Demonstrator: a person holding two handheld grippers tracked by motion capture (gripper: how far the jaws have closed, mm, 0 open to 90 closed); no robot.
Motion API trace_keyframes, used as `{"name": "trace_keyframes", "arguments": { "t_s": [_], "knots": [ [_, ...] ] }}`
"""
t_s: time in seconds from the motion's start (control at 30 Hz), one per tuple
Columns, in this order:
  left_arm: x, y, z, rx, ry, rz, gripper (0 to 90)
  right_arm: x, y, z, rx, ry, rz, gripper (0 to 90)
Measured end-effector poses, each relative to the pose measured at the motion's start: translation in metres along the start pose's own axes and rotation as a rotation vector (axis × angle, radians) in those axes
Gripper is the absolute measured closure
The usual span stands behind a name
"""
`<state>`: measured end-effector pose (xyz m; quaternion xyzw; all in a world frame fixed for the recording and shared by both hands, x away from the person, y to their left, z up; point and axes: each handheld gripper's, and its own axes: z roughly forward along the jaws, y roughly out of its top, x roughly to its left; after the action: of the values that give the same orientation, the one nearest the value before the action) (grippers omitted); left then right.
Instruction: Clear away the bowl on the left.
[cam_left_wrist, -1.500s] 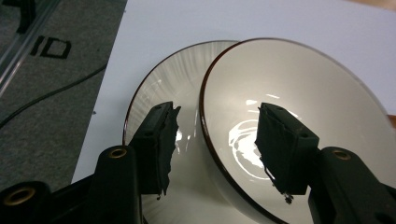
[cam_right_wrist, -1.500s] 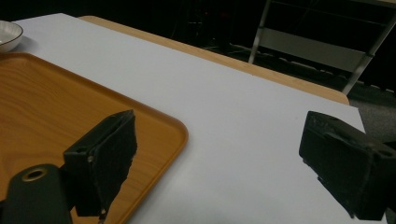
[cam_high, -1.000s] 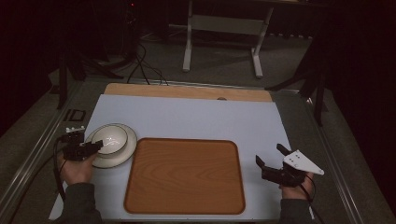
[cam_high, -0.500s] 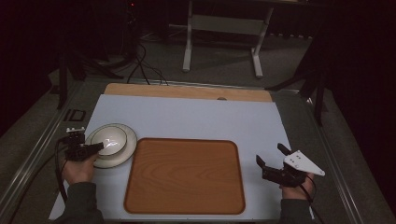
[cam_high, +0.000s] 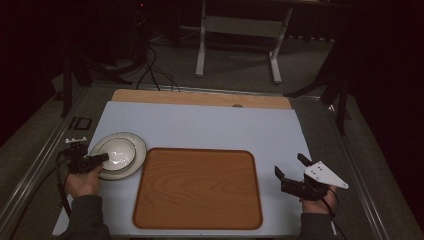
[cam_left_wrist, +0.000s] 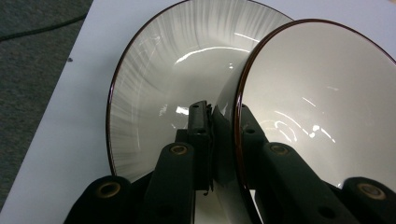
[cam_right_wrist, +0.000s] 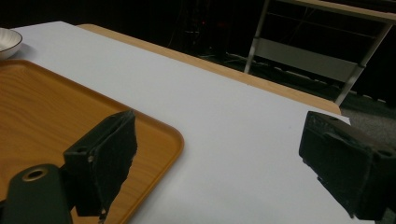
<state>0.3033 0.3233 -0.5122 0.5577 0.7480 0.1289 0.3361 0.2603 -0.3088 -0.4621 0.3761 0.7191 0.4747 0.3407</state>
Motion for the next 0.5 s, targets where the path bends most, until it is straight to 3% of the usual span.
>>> {"name": "trace_keyframes", "arguments": {
  "t_s": [0.23, 0.5],
  "knots": [
    [0.008, -0.0021, -0.0023, -0.021, -0.048, -0.056, 82.5, -0.0001, 0.0001, -0.0001, 0.0, 0.003, -0.001, 11.0],
    [0.0079, -0.0024, -0.0035, -0.04, -0.056, -0.047, 82.7, -0.0006, 0.0003, -0.0001, -0.002, 0.002, 0.0, 11.1]
  ]
}}
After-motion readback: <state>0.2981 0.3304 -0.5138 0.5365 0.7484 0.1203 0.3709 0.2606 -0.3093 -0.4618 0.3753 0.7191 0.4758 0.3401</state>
